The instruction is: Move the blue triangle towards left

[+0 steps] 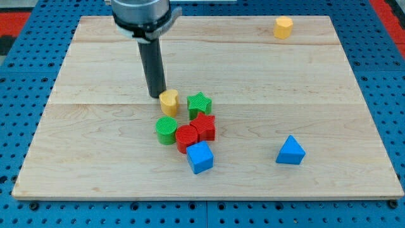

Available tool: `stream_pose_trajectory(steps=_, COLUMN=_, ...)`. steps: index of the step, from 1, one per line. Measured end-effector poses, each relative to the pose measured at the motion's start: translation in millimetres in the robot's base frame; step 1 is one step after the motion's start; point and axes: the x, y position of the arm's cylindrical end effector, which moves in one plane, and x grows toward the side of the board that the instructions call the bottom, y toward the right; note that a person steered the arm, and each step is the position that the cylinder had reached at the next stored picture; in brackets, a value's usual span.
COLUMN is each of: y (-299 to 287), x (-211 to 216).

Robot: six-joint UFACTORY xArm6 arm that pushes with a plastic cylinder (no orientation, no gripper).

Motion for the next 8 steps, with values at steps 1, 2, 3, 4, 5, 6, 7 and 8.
stream_pose_trajectory(steps=1, y=8, x=-2)
stream_pose_trajectory(steps=2, y=55, x=-46)
stream_pose_trajectory(steps=3, y=149, x=-43)
stream_pose_trajectory(steps=4, y=239, x=22)
stream_pose_trajectory(steps=5, y=262, x=100)
stream_pose_trajectory(steps=6, y=260, x=116)
stream_pose_trajectory(steps=7, y=199, x=117)
stream_pose_trajectory(steps=8, y=155, x=116)
